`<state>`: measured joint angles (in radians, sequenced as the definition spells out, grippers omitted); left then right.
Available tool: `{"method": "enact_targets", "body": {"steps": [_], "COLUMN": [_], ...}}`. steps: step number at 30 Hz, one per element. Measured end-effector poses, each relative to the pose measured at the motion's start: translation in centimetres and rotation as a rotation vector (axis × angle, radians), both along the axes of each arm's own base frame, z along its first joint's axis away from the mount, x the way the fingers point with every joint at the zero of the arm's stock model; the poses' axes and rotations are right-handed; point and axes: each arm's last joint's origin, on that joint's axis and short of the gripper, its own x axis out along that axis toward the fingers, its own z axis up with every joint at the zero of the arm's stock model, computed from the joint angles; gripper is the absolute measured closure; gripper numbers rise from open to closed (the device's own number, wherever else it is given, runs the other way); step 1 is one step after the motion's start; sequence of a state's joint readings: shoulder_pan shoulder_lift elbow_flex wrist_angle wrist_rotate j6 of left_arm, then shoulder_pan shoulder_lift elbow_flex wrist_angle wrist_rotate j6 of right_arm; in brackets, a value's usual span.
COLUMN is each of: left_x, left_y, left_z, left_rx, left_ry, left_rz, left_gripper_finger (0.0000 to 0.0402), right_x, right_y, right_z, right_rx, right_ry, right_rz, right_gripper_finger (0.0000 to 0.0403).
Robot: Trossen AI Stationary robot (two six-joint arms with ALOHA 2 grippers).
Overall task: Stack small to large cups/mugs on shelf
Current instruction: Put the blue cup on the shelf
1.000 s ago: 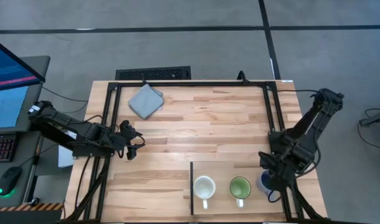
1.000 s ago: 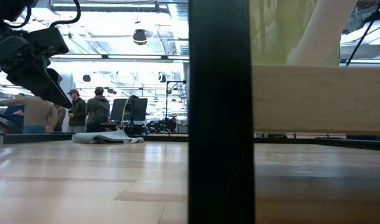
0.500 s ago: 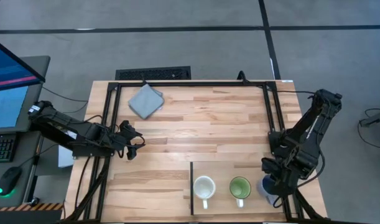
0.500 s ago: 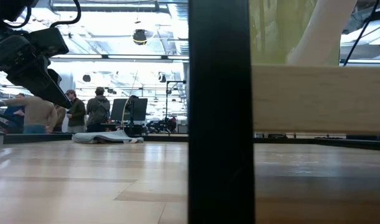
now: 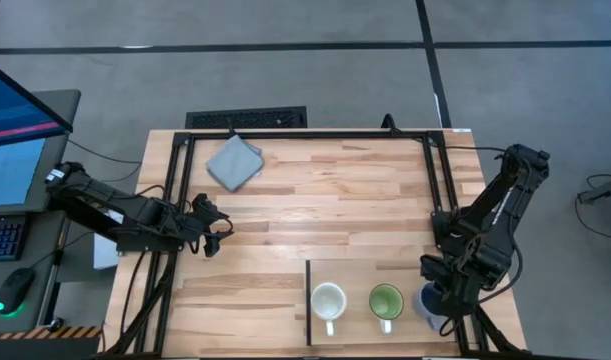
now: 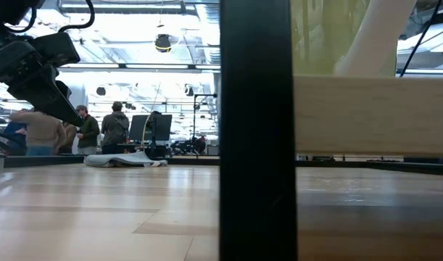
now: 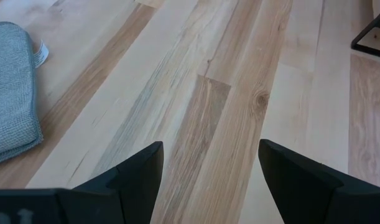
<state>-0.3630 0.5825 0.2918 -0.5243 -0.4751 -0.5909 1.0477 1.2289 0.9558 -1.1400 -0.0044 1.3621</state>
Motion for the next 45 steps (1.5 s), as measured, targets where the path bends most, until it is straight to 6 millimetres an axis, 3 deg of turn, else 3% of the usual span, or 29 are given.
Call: {"method": "enact_targets", "body": {"steps": [45], "left_x": [0.0], "left_y": [0.0], "left_z": [0.0], "left_rx": [-0.008], "left_ry": [-0.001], "left_rz": [0.003], "left_gripper_finger": [0.0148], "right_x": [0.5], "right_y": [1.0], "right_z": [0.6], "right_rx": [-0.008], "right_ry": [0.022], "right_rz": [0.064], "right_gripper_finger": [0.0357]}}
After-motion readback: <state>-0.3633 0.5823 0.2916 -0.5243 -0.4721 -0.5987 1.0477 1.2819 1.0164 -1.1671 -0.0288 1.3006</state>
